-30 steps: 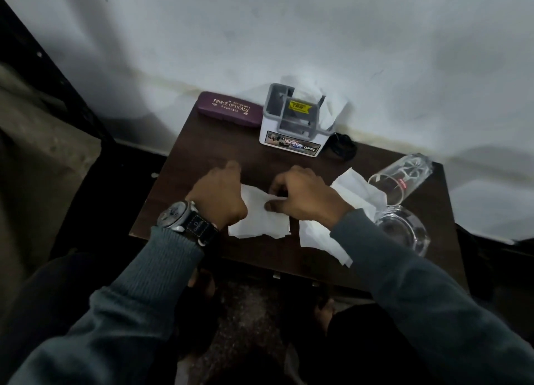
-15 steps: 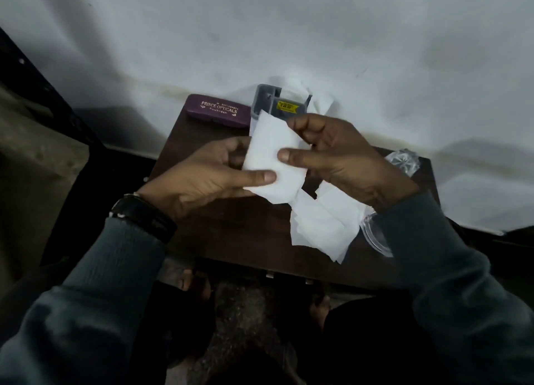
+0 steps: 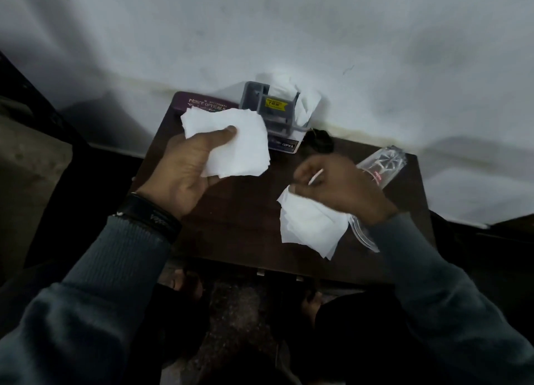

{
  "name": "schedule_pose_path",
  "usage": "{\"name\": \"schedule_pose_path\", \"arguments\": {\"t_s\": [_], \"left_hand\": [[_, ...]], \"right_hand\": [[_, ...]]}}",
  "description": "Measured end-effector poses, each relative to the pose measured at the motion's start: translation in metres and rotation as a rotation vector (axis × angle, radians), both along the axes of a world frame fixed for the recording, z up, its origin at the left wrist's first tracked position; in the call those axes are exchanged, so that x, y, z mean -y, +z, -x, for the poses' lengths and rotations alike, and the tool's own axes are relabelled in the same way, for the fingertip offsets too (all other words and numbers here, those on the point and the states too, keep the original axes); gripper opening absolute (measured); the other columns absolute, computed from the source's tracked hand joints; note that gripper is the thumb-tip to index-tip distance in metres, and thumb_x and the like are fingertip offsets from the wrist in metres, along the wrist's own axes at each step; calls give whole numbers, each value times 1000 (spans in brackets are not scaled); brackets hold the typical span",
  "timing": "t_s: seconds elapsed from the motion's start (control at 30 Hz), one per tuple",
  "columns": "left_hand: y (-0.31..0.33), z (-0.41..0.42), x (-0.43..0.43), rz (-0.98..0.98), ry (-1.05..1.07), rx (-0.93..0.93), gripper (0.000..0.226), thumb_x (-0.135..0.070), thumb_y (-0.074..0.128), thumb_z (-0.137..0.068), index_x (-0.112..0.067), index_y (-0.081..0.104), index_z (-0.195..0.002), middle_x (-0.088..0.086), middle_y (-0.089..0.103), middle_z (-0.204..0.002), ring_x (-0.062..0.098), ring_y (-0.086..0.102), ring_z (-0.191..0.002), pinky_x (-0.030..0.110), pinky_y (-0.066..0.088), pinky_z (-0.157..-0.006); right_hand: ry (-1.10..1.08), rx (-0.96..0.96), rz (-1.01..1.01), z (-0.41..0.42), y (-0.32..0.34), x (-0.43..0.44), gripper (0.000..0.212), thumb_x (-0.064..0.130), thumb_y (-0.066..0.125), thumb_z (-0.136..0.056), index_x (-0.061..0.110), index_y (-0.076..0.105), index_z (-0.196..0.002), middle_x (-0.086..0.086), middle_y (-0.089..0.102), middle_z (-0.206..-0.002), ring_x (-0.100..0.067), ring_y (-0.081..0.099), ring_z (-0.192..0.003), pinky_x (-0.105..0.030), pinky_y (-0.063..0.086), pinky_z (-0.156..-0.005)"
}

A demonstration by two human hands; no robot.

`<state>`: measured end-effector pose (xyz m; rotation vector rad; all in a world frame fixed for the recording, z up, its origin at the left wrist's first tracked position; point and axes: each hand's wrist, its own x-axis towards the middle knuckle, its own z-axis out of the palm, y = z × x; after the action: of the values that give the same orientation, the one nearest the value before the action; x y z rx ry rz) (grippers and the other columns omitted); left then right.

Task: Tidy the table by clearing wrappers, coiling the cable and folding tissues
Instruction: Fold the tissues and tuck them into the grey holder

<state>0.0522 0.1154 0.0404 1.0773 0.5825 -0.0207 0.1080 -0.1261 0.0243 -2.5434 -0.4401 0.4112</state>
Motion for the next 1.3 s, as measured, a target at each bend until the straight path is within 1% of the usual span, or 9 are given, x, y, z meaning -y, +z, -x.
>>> {"name": "schedule_pose_path", "arguments": {"t_s": [0.3, 0.57, 0.7, 0.83, 1.0, 1.1, 1.17, 1.23, 1.3], "left_hand": [[-9, -2, 6, -13, 19, -4, 32, -19, 81, -86, -23, 72, -116, -5, 79, -111, 19, 74, -107, 44, 62, -85], [-11, -4, 5, -34, -5, -3, 23, -19, 80, -87, -24, 72, -108, -8, 79, -101, 15, 75, -98, 34, 62, -69], [-11, -3, 5, -21, -5, -12, 26, -18, 79, -88, -22, 71, -112, -5, 77, -105, 16, 73, -97, 34, 63, -67], [-11, 1, 17, 14, 12, -17, 30, -15, 79, -88, -17, 70, -117, 1, 77, -107, 18, 73, -97, 40, 64, -76], [-18, 2, 35, 28, -63, 89, 32, -10, 77, -89, -5, 72, -121, 12, 77, -115, 30, 74, -106, 49, 58, -96], [-21, 5, 32, 79, -175, 134, 24, 1, 73, -84, 1, 70, -108, 9, 79, -90, 20, 77, -79, 32, 62, -70], [-25, 9, 27, 118, -227, 112, 7, -2, 67, -89, -3, 64, -95, -3, 74, -65, 7, 71, -57, 21, 57, -54], [-26, 12, 23, 165, -224, 57, 21, -12, 48, -106, 2, 63, -112, -1, 76, -79, 8, 73, -68, 23, 59, -61], [-25, 11, 24, 168, -245, 46, 43, -14, 58, -98, 5, 55, -136, 14, 71, -115, 26, 73, -99, 33, 60, -74]], "right_hand": [[-63, 133, 70, 26, -55, -22, 37, 46, 80, -79, 20, 63, -99, 4, 65, -82, -17, 64, -82, -34, 52, -74], [-47, 84, 18, 20, -42, -25, 21, 16, 71, -87, 19, 79, -106, 13, 70, -80, -2, 62, -72, -7, 43, -71], [-216, 13, -303, 13, 10, -18, 25, 10, 73, -88, 25, 77, -107, 7, 75, -84, -2, 68, -74, -19, 56, -80], [-394, 146, -722, 24, 67, -30, 32, 0, 66, -86, 23, 77, -104, 4, 66, -72, -11, 59, -64, -24, 49, -59], [-331, -193, -940, 30, 81, -56, 31, -8, 59, -89, 12, 72, -108, 4, 66, -68, -20, 69, -73, -39, 63, -68], [-179, -451, -1123, 31, 83, -59, 34, -8, 53, -85, 11, 72, -107, -5, 66, -89, -24, 64, -84, -47, 64, -75], [-65, -586, -1212, 29, 86, -55, 37, -2, 51, -79, 14, 74, -102, -5, 64, -93, -19, 62, -84, -35, 60, -69], [-54, -595, -1210, 23, 85, -50, 39, -2, 50, -78, 18, 76, -98, -3, 60, -88, -15, 57, -78, -27, 54, -63], [-98, -487, -1113, 16, 77, -44, 39, -6, 51, -79, 16, 75, -101, 1, 60, -76, -11, 53, -67, -23, 50, -56]]}}
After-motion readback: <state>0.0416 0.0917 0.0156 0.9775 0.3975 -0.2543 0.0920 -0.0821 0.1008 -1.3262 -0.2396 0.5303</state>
